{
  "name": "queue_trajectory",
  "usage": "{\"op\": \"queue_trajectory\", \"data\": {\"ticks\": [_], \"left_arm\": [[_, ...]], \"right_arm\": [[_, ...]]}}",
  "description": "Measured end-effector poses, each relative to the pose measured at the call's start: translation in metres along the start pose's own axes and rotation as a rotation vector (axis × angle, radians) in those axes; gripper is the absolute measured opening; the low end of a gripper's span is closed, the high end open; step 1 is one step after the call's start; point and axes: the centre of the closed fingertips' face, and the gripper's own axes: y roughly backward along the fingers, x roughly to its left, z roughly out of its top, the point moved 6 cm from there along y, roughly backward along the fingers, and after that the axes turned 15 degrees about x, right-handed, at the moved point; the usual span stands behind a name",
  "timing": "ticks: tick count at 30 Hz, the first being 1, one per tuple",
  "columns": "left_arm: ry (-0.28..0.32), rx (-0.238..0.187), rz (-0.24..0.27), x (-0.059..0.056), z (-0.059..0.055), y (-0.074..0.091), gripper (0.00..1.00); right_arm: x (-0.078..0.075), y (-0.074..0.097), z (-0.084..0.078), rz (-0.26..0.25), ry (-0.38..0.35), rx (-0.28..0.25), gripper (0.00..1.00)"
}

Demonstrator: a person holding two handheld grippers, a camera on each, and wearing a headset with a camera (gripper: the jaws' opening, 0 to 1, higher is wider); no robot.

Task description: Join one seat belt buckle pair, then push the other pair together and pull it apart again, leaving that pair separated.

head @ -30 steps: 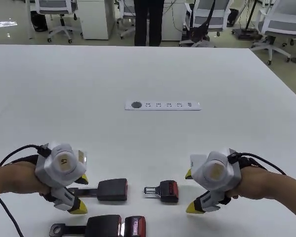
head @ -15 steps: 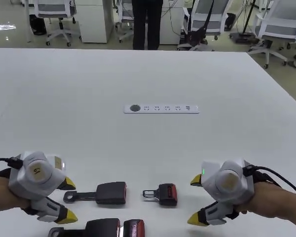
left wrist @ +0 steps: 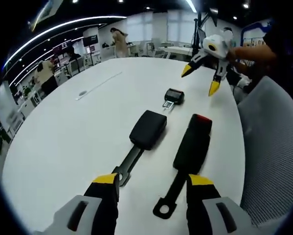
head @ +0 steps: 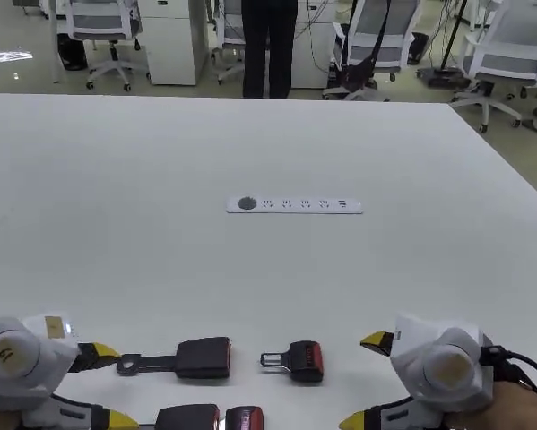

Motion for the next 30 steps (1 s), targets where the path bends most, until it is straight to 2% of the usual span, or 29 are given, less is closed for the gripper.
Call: {"op": "queue_trajectory", "data": {"ticks": [1,2,4,10,12,14,16,19,22,25,26,27,30], "left_arm": [[0.001,-0.024,0.007,-0.003,0.002,0.000,0.59],[0.004,-0.052,0.037,-0.004,0.004,0.001,0.63],[0.036,-0.076,0.033,-0.003,-0.001,0.002,0.69],[0.080,-0.114,0.037,-0.022,-0.008,0.004,0.74],[0.092,-0.133,0.042,-0.032,-0.006,0.004,0.76],[0.112,-0.149,0.043,-0.030,-0.014,0.007,0.78],[0.138,-0.154,0.042,-0.038,-0.016,0.006,0.80],[0.164,-0.177,0.051,-0.042,-0.026,0.006,0.84],[0.200,-0.212,0.054,-0.048,-0.027,0.008,0.87],[0.213,-0.259,0.059,-0.052,-0.026,0.011,0.95],[0.226,-0.299,0.060,-0.055,-0.024,0.013,0.98],[0.241,-0.314,0.056,-0.054,-0.026,0.014,1.00],[0.254,-0.315,0.052,-0.057,-0.028,0.015,1.00]], "right_arm": [[0.002,0.000,-0.001,-0.006,-0.001,-0.007,0.70],[0.006,0.000,-0.002,-0.008,-0.011,-0.016,0.71],[0.009,0.001,-0.003,-0.017,-0.044,-0.041,0.73],[0.019,0.004,-0.004,-0.006,-0.110,-0.119,0.82],[0.023,0.005,-0.005,-0.010,-0.131,-0.143,0.83],[0.026,0.008,-0.007,-0.027,-0.155,-0.163,0.85],[0.029,0.010,-0.007,-0.033,-0.173,-0.186,0.89],[0.035,0.012,-0.009,-0.027,-0.199,-0.226,0.93],[0.040,0.012,-0.009,-0.007,-0.226,-0.249,0.97],[0.044,0.011,-0.009,-0.005,-0.233,-0.265,0.99],[0.043,0.010,-0.009,-0.009,-0.233,-0.270,0.99],[0.044,0.010,-0.009,-0.008,-0.235,-0.272,0.99],[0.046,0.010,-0.007,-0.004,-0.241,-0.294,0.99]]}}
